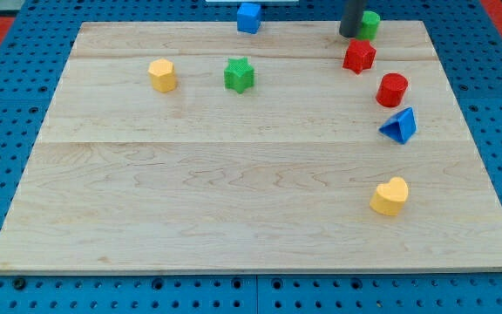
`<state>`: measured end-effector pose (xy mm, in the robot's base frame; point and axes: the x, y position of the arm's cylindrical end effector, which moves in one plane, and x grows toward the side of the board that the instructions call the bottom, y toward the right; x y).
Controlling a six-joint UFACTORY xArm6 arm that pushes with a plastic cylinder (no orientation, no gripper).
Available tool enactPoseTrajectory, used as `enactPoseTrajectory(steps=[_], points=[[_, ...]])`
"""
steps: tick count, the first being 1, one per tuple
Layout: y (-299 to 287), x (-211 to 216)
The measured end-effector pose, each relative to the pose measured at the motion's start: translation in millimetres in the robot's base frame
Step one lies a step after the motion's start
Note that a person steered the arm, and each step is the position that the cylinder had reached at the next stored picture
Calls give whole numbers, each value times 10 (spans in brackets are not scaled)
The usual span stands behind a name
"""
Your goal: Place the green star below the blue triangle
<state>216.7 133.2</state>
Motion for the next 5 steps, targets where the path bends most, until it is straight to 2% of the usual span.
enactPoseTrajectory(steps=[1,2,5], points=[[-552,187],[-694,501],[174,578]])
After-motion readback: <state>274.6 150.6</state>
